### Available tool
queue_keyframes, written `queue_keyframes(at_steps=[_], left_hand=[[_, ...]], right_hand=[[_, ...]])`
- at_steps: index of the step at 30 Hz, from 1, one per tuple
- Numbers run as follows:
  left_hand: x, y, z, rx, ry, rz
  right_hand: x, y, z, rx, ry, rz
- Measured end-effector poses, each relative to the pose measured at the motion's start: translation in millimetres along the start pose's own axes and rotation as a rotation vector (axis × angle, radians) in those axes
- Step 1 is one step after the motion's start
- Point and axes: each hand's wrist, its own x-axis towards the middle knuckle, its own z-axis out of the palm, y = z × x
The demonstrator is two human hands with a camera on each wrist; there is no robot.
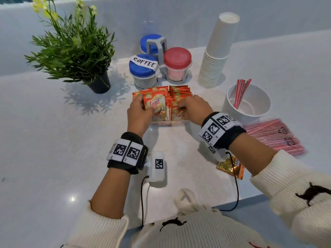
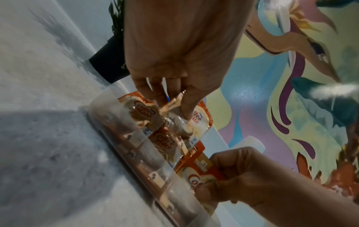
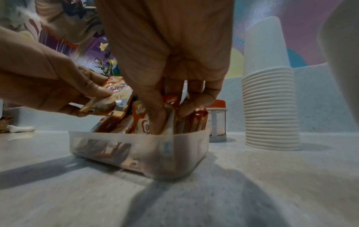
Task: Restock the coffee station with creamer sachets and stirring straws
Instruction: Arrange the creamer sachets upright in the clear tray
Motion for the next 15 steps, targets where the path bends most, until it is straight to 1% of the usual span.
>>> queue_keyframes(at_steps=[3,5,8,11,15], left_hand=[[0.1,0.9,3.3,0.081,-0.104,0.035],[1.3,-0.6,4.7,0.116,-0.171,0.027],[2.3,-2.7,7.5,0.180,-0.235,0.019],[4.8,-7.4,9.9,0.278,-0.225,0.039],[9.4,-12.4,15.6,0.463,-0.136,0.088]], right_hand=[[1.1,1.8,-3.9,-0.044,0.055,0.002],[2.3,3.5,-2.3,-0.056,0.063,0.014],[3.9,5.1,3.4,-0.006,0.072,0.042],[3.7,5.4,4.3,0.096,0.112,0.073],[2.0,6.9,3.1,0.126,0.142,0.092]])
